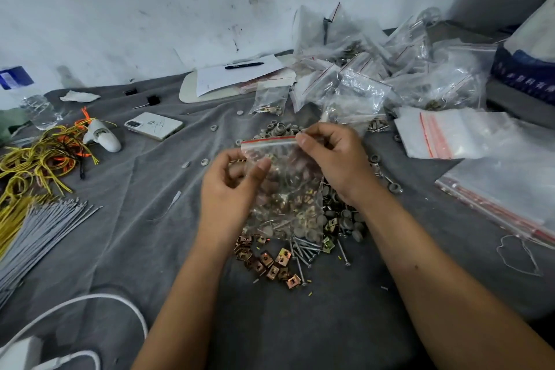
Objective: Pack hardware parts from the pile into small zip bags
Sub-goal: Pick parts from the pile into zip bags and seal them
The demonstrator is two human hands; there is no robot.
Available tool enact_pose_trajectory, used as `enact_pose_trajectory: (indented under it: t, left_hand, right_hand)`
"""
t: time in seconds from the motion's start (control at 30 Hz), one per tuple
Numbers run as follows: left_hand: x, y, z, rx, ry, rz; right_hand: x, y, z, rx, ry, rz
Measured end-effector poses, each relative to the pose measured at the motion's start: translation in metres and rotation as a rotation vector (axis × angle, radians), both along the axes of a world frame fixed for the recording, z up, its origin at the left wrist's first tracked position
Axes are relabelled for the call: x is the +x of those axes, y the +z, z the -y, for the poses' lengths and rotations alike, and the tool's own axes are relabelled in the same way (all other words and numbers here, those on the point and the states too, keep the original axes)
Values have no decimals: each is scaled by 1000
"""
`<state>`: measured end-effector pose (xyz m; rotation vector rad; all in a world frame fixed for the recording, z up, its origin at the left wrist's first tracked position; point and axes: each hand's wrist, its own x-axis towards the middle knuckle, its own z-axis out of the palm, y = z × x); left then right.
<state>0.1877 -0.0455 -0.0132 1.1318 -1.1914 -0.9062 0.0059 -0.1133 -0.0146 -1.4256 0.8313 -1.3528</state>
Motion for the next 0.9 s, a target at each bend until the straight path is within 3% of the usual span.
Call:
enact_pose_trajectory:
  t: [0.27, 0.4, 0.53, 0.6, 0.7, 0.8, 0.9]
  left_hand:
    - [0, 12, 21, -69, 83, 176]
    - [-2, 16, 21, -126, 101, 197]
    - [-14, 21, 18, -50, 132, 51]
    - [-16, 21, 14, 86, 14, -8]
    - [-19, 15, 11, 150, -146, 151]
    - [-35, 16, 22, 68, -21, 330]
    - [-63, 27, 46, 13, 28, 380]
  right_hand:
    - [10, -1, -5, -61, 32, -179]
    - [12, 1, -6, -81, 19, -176]
    - [8, 4, -7, -112, -104, -97]
    - [0, 7, -4, -62, -151, 34]
    - [-16, 9, 4, -57, -260, 136]
    - [-32, 12, 15, -134, -339, 23]
    - [-58, 22, 31, -151, -408, 7]
